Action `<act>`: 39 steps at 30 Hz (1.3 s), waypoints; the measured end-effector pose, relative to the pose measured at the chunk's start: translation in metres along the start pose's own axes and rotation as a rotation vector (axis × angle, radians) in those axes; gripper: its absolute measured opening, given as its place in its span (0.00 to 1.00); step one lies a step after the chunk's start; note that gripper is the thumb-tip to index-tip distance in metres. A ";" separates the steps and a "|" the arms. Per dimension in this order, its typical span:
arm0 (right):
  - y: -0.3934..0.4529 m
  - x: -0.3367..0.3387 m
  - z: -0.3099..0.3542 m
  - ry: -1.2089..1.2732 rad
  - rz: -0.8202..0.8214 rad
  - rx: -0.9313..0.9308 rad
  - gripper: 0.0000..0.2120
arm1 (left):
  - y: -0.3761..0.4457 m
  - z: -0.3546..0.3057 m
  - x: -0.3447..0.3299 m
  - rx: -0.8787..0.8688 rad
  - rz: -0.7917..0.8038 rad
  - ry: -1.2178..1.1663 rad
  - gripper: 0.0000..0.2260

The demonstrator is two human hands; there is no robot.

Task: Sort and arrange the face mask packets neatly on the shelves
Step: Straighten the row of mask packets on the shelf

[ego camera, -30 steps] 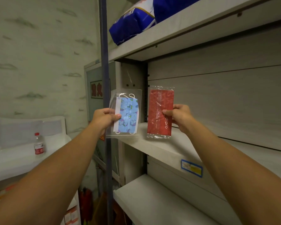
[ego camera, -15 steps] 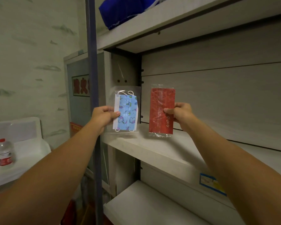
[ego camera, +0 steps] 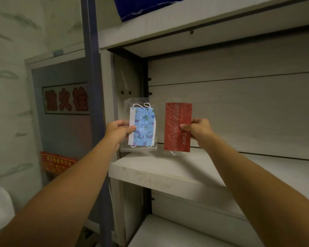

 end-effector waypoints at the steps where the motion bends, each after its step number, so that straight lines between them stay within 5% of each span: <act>1: 0.001 -0.002 -0.003 -0.001 -0.009 -0.009 0.09 | 0.006 0.002 0.001 -0.004 -0.003 -0.009 0.06; 18: 0.053 -0.100 -0.094 -0.249 0.120 -0.316 0.18 | 0.071 -0.001 0.012 -0.070 -0.114 -0.071 0.09; 23: 0.115 -0.113 -0.148 -0.482 0.150 -0.368 0.34 | 0.078 -0.005 0.014 -0.087 -0.161 -0.078 0.07; 32: 0.073 -0.139 -0.103 -0.759 0.143 -0.345 0.23 | 0.089 -0.007 0.012 -0.107 -0.173 -0.100 0.09; 39: 0.075 -0.139 -0.098 -0.888 0.167 -0.308 0.26 | 0.092 -0.004 0.012 -0.108 -0.168 -0.107 0.09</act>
Point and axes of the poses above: each hand's wrist, its own y-axis towards the middle knuckle, its own x-axis out of the back of the hand, z = x × y, the point moved 10 cm from there along y, towards the middle knuckle, and after that the axes turned 3 degrees about -y, right-handed, at the moved point
